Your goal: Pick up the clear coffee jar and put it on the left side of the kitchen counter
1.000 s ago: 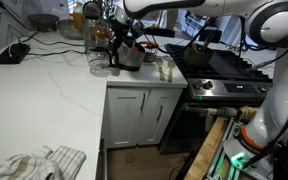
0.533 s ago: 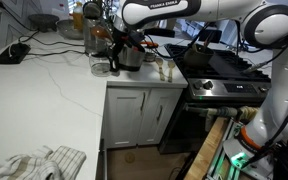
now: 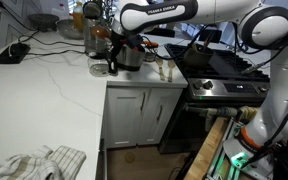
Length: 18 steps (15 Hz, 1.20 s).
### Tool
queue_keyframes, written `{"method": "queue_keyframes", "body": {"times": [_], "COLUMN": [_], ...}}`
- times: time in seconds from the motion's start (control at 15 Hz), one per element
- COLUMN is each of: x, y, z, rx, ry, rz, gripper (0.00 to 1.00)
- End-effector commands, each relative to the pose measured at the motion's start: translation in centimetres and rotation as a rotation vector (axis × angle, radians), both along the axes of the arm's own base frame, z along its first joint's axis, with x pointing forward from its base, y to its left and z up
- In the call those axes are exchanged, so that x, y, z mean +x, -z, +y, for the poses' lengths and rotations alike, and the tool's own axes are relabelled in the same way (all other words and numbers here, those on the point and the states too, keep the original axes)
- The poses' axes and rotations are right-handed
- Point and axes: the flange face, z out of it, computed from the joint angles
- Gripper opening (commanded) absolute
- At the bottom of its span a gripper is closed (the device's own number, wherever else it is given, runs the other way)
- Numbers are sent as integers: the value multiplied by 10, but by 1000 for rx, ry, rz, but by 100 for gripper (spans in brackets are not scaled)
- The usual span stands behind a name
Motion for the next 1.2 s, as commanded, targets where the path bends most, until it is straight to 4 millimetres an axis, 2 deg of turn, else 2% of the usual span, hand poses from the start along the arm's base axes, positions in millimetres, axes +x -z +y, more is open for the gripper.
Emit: {"method": "queue_keyframes", "body": {"times": [0.0, 0.47, 0.6, 1.07, 1.13], "x": [5, 11, 12, 6, 3], "y": [3, 8, 8, -3, -7], "z": [2, 6, 6, 7, 9], "rx": [-14, -28, -24, -22, -11], "ry": [3, -14, -16, -21, -24], "rz": [-42, -79, -80, -61, -44], "gripper": [7, 7, 47, 99, 100]}}
